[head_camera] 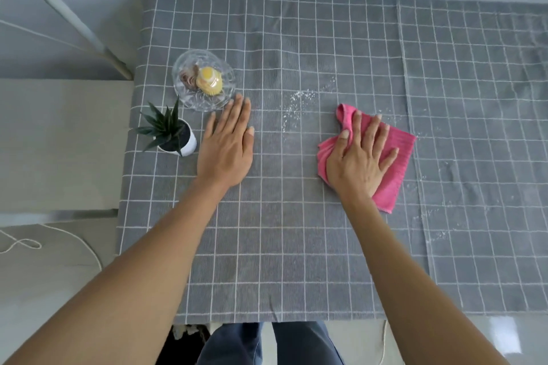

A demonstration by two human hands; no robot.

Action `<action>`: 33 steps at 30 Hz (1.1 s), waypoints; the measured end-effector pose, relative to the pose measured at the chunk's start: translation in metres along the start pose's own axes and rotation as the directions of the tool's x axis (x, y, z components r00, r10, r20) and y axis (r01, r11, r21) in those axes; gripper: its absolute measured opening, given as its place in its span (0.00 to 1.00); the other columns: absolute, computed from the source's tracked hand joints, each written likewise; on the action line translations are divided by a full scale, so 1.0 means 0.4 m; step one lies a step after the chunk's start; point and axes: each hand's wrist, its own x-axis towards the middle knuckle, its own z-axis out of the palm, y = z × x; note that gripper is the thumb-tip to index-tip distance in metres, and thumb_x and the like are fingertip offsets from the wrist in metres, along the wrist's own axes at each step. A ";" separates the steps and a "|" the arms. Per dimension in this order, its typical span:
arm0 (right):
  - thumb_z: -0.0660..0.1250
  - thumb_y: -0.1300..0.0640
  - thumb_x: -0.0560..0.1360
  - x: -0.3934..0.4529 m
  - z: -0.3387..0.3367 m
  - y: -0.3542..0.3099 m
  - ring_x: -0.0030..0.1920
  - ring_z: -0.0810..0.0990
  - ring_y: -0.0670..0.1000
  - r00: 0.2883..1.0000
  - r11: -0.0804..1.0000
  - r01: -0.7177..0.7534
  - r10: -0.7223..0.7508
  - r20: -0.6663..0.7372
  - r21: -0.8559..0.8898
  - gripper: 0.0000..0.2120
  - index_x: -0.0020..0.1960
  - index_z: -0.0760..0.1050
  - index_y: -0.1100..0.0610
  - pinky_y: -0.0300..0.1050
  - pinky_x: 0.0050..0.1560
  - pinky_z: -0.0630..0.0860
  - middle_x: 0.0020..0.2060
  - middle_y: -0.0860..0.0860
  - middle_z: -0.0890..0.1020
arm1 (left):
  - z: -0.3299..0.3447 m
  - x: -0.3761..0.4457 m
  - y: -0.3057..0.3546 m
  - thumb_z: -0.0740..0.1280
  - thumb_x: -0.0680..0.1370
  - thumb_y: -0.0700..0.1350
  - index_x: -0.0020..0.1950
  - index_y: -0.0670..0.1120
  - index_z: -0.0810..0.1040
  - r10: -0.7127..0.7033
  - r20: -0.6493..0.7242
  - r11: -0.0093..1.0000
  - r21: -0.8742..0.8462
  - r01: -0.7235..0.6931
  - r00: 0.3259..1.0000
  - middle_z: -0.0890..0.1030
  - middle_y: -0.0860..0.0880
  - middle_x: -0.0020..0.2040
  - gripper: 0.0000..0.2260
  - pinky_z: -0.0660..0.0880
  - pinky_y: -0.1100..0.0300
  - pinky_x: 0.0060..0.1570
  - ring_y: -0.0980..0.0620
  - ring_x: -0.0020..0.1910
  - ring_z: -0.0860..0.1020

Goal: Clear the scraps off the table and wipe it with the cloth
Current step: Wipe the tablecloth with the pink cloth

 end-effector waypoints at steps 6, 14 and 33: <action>0.37 0.43 0.82 0.015 0.041 -0.143 0.76 0.34 0.52 0.944 0.948 0.314 -0.306 0.122 -0.053 0.25 0.78 0.39 0.43 0.61 0.73 0.33 0.77 0.49 0.39 | -0.001 0.000 0.003 0.43 0.83 0.49 0.79 0.47 0.47 -0.015 0.004 0.999 0.037 0.015 1.000 0.47 0.51 0.79 0.24 0.41 0.52 0.76 0.56 0.77 0.46; 0.36 0.41 0.80 0.040 0.061 -0.203 0.78 0.42 0.50 0.818 0.825 0.564 -0.550 0.167 -0.045 0.27 0.78 0.46 0.44 0.60 0.75 0.37 0.78 0.45 0.46 | -0.009 0.002 0.009 0.40 0.82 0.50 0.79 0.45 0.47 -0.019 0.010 0.998 0.058 0.018 1.000 0.48 0.50 0.79 0.25 0.43 0.53 0.76 0.55 0.78 0.47; 0.39 0.43 0.82 0.038 0.064 -0.208 0.77 0.37 0.52 0.922 0.924 0.376 -0.364 0.134 -0.076 0.26 0.78 0.40 0.44 0.61 0.72 0.32 0.78 0.48 0.39 | -0.008 0.002 0.010 0.39 0.82 0.50 0.79 0.46 0.44 -0.032 0.015 0.996 0.080 0.031 0.999 0.45 0.50 0.79 0.25 0.41 0.54 0.76 0.56 0.77 0.44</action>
